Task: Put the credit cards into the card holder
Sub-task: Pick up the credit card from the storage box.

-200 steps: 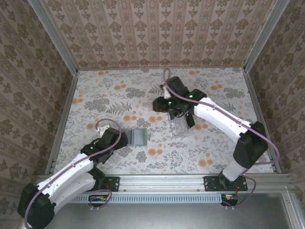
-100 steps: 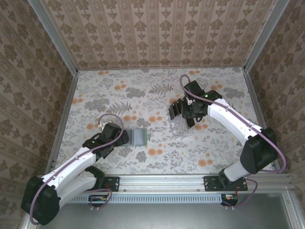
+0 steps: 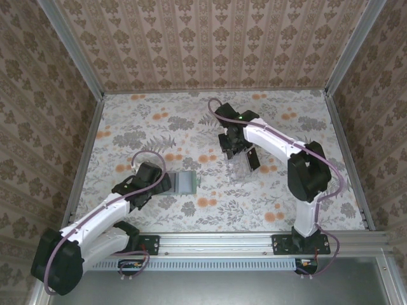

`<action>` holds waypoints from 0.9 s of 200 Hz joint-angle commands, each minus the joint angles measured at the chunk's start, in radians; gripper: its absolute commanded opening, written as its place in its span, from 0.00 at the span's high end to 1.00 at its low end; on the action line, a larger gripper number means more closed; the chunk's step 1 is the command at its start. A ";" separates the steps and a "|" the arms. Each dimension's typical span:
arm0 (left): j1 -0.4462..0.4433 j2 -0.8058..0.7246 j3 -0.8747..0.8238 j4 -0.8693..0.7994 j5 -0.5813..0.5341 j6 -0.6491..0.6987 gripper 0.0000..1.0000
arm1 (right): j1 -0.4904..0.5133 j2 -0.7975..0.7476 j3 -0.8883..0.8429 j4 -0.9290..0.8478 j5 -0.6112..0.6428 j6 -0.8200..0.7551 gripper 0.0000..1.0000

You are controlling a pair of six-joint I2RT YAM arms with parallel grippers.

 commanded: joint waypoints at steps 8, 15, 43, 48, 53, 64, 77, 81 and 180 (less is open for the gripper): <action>0.018 0.006 0.006 0.013 0.010 0.034 0.00 | -0.003 0.077 0.094 -0.081 0.096 -0.034 0.66; 0.021 0.009 0.005 0.015 0.014 0.034 0.00 | -0.003 0.090 0.108 -0.087 0.105 -0.034 0.67; 0.032 0.008 0.002 0.018 0.022 0.038 0.00 | -0.003 0.138 0.142 -0.104 0.126 -0.040 0.67; 0.033 0.007 0.002 0.019 0.023 0.039 0.00 | -0.003 0.144 0.144 -0.103 0.127 -0.039 0.67; 0.034 0.008 0.003 0.020 0.024 0.040 0.00 | -0.003 0.147 0.147 -0.103 0.128 -0.039 0.67; 0.036 0.008 0.003 0.020 0.025 0.040 0.00 | -0.003 0.158 0.148 -0.101 0.124 -0.038 0.67; 0.039 0.006 0.002 0.021 0.027 0.041 0.00 | -0.003 0.168 0.150 -0.100 0.114 -0.035 0.67; 0.039 0.005 0.001 0.021 0.027 0.041 0.00 | -0.003 0.172 0.151 -0.100 0.112 -0.035 0.67; 0.044 -0.013 -0.008 0.017 0.029 0.039 0.00 | -0.004 0.189 0.142 -0.076 0.045 -0.019 0.84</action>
